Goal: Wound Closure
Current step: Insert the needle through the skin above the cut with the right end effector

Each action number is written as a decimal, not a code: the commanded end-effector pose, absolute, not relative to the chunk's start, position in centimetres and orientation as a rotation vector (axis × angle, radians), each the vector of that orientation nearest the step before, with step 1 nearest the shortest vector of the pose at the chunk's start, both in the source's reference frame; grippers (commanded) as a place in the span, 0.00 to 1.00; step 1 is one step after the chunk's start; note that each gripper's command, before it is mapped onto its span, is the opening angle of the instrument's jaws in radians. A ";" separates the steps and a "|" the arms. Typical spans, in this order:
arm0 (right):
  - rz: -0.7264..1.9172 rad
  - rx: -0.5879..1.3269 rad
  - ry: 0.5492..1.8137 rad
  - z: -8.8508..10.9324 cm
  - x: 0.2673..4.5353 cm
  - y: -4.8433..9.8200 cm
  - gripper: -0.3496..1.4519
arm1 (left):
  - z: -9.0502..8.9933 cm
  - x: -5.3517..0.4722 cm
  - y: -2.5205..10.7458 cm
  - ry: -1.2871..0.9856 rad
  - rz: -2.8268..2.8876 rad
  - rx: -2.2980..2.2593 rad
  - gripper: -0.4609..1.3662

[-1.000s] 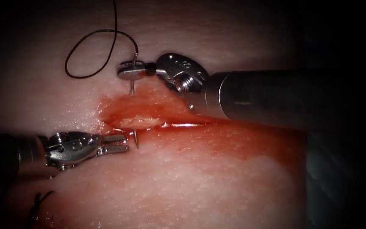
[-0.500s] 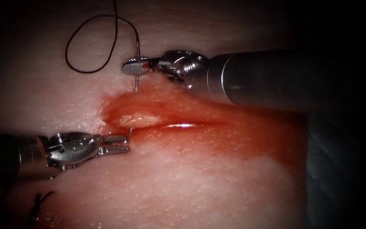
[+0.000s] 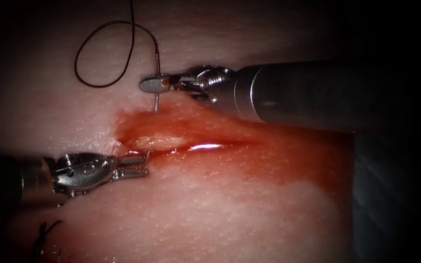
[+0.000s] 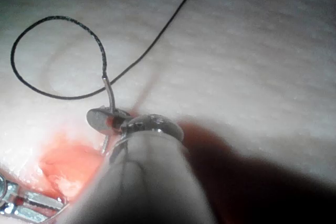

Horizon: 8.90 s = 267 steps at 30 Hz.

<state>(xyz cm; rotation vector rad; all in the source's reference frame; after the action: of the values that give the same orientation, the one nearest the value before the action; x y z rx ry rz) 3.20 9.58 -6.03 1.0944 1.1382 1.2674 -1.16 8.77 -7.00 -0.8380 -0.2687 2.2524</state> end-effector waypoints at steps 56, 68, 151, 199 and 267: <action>1.129 0.625 1.266 -6.1 3.02 10.1 0.00 | -7.0 -1.16 8.8 -0.269 2.257 -0.840 0.26; 1.181 0.812 1.154 -6.1 3.06 9.7 0.00 | -7.0 -1.16 8.8 -0.269 2.257 -0.840 0.26; 1.187 0.580 1.264 -6.1 3.07 10.1 0.00 | -7.0 -1.17 8.8 -0.270 2.261 -0.839 0.24; 1.571 0.999 0.956 -6.1 3.22 8.8 0.00 | -7.1 -1.18 8.8 -0.271 2.260 -0.838 0.25; 1.461 0.833 1.051 -6.1 3.10 9.2 0.00 | -7.1 -1.17 8.8 -0.271 2.259 -0.837 0.26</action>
<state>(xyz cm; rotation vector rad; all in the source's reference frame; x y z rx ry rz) 3.09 9.17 -6.08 0.8382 1.0560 1.4592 -1.17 8.78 -7.09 -0.8368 -0.2712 2.2595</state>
